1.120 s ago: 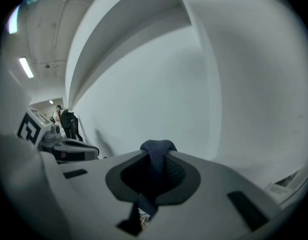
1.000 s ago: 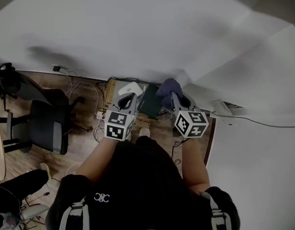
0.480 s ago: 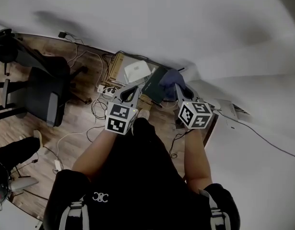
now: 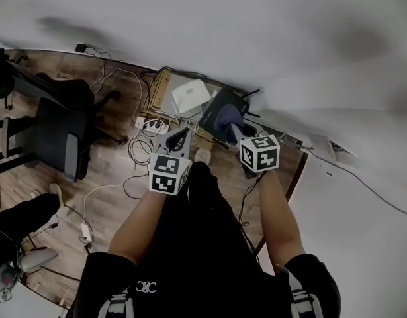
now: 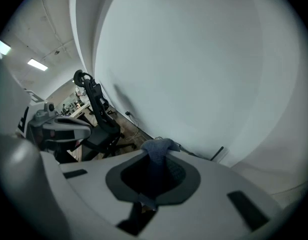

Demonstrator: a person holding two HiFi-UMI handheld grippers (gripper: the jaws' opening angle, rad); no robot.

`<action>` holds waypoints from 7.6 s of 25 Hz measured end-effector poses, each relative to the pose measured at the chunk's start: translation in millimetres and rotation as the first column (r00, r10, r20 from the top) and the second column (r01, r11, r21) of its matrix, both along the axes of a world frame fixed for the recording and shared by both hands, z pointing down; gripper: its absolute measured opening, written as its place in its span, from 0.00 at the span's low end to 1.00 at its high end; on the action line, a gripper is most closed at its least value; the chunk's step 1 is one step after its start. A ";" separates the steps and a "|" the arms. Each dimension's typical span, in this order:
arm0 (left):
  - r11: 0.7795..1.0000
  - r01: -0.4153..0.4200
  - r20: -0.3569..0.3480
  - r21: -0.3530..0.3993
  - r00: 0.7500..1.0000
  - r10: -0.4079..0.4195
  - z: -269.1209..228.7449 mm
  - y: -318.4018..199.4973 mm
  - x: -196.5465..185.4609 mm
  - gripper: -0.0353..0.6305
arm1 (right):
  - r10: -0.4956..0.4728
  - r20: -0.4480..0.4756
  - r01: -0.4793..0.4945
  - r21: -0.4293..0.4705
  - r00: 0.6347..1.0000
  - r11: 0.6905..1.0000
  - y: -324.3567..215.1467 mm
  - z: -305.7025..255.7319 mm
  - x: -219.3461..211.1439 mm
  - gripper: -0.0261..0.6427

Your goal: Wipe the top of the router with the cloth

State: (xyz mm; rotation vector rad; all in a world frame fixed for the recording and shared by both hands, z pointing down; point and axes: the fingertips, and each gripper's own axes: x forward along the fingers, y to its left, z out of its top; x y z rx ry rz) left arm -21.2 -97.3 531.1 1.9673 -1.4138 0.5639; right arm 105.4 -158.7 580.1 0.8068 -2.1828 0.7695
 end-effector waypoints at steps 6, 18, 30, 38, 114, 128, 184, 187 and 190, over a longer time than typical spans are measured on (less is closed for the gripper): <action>0.999 0.004 0.011 -0.043 1.000 -0.004 35.7 13.2 -5.6 0.04 | -0.156 -0.066 0.150 -0.094 0.985 0.984 13.5 59.3 -10.0 0.06; 0.997 0.011 -0.019 -0.072 1.000 -0.012 82.4 8.8 -3.9 0.04 | -0.598 -0.199 0.581 -0.143 0.776 0.801 38.5 159.9 -36.7 0.06; 0.992 0.000 -0.041 -0.127 0.999 -0.005 154.1 10.2 -6.4 0.04 | -0.728 -0.230 0.666 -0.297 0.646 0.685 51.5 260.2 -42.5 0.06; 0.983 -0.009 -0.025 -0.185 1.000 0.005 203.7 30.3 -24.9 0.04 | -0.689 -0.363 0.641 -0.261 0.627 0.721 35.9 316.2 -42.0 0.06; 0.947 -0.163 -0.157 -0.275 0.980 0.123 268.6 49.0 7.8 0.04 | -0.671 -0.559 0.159 -0.699 0.487 0.698 37.7 363.2 66.5 0.06; 0.943 -0.127 -0.136 -0.308 0.987 0.088 276.0 52.4 -6.1 0.04 | -0.713 -0.538 0.262 -0.684 0.449 0.681 64.1 361.5 44.3 0.06; 0.931 -0.076 -0.122 -0.358 0.992 0.034 312.2 32.7 -19.9 0.04 | -0.450 -0.888 0.491 -0.436 -0.099 0.754 -89.8 377.2 107.0 0.06; 0.932 -0.091 -0.136 -0.352 0.990 0.045 312.2 34.4 -12.4 0.04 | -0.476 -0.873 0.496 -0.460 -0.104 0.736 -81.4 376.3 104.4 0.06; 0.928 -0.107 -0.139 -0.356 0.988 0.061 312.9 39.8 -8.0 0.04 | -0.531 -0.838 0.532 -0.509 -0.126 0.677 -66.9 376.7 100.5 0.06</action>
